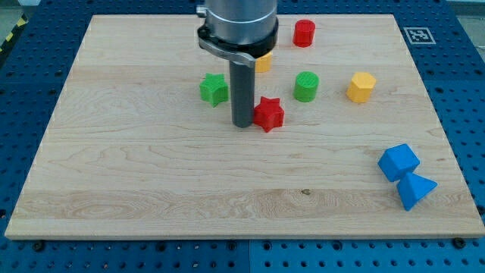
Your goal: Move the red star top left to the blue blocks
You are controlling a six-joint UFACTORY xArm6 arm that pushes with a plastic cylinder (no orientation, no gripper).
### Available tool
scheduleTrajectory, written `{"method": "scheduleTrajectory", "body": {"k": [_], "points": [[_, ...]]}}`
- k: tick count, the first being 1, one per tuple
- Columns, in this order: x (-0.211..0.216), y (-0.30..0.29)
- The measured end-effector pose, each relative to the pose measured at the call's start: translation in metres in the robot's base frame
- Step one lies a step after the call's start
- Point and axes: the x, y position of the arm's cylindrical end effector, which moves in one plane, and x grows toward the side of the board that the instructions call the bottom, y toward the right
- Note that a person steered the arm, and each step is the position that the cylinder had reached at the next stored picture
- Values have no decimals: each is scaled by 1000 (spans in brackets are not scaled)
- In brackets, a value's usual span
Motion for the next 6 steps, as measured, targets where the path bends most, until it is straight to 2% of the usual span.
{"method": "scheduleTrajectory", "body": {"k": [3,6], "points": [[-30,19],[-4,62]]}}
